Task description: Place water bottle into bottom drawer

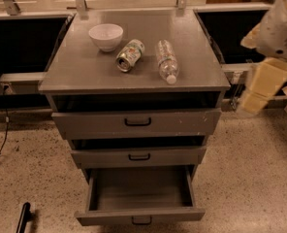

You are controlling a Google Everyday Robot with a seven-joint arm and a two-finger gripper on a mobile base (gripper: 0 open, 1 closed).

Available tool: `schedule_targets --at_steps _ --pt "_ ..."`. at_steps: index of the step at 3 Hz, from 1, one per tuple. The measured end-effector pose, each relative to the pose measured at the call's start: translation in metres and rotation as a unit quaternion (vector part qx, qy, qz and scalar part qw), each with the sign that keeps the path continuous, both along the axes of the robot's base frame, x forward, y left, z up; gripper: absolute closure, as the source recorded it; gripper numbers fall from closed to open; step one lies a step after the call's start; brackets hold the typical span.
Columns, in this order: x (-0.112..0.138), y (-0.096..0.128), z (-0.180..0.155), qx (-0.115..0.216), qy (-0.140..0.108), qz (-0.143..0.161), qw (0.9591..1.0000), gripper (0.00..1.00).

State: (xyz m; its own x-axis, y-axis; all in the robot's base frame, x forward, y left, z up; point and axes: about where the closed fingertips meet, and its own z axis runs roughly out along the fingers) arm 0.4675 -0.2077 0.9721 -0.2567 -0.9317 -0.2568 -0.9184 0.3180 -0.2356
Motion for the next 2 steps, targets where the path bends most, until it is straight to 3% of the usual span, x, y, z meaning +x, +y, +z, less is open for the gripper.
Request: schedule_targets --at_steps 1,2 --pt "0.055 0.017 -0.004 0.023 0.004 -0.02 0.9995 0.0" --pt "0.115 0.038 0.003 0.044 -0.008 -0.041 0.9981 0.0"
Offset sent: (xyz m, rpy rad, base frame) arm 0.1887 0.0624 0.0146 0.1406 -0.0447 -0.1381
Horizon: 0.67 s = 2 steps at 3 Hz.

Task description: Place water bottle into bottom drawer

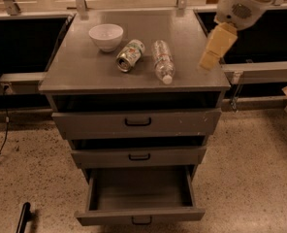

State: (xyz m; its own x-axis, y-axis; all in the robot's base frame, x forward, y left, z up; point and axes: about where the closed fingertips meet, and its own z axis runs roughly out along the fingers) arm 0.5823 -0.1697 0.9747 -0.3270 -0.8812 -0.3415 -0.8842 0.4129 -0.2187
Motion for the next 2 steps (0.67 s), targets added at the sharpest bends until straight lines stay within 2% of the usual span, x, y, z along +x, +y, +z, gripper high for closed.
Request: schedule_targets --at_steps 1,2 --pt "0.056 0.023 -0.01 0.013 0.005 -0.041 0.9991 0.0" --pt "0.098 0.038 -0.044 0.019 0.03 -0.106 0.9938 0.0"
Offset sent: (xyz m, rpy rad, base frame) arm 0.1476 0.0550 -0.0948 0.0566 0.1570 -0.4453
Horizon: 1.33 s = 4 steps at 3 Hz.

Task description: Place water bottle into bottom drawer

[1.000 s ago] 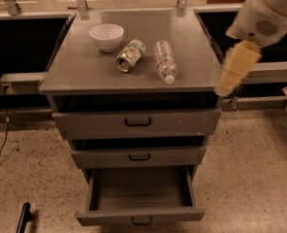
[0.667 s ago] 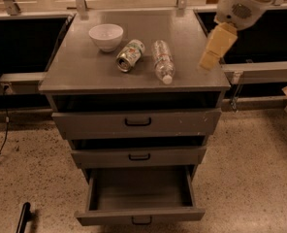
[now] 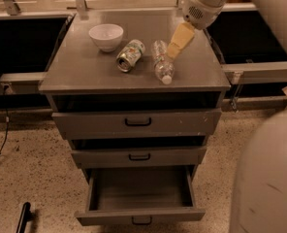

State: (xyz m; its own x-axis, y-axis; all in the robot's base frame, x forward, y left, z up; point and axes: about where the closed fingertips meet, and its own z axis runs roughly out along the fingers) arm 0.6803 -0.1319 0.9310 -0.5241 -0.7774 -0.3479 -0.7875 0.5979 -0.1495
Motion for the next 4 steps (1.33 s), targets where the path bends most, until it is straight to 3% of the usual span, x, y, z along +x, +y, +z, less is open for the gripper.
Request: schedule_targets --at_steps 2,3,4 --pt "0.04 0.037 -0.07 0.007 0.056 -0.1 0.9934 0.0" --pt "0.048 0.056 -0.09 0.008 0.071 -0.11 0.9913 0.17" --pt "0.052 0.069 -0.111 0.054 0.086 -0.104 0.9894 0.4"
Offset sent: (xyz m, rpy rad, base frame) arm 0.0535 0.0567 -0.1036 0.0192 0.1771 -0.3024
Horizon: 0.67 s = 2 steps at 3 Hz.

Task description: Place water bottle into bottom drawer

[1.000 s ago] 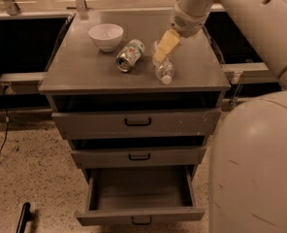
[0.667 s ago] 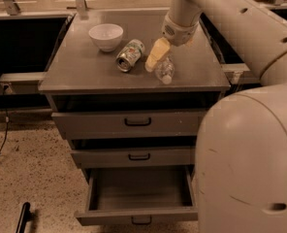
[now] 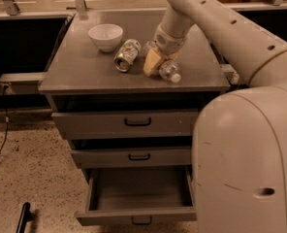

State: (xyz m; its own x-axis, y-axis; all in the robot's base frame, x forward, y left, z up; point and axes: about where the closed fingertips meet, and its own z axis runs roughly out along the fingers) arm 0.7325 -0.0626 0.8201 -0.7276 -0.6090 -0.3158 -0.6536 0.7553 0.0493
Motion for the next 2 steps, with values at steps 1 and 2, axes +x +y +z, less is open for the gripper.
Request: schedule_targets --at_steps 1,2 --pt "0.0 0.001 0.004 0.006 0.0 0.001 1.0 0.63" --pt "-0.023 -0.006 0.045 0.079 -0.071 0.059 0.9926 0.94"
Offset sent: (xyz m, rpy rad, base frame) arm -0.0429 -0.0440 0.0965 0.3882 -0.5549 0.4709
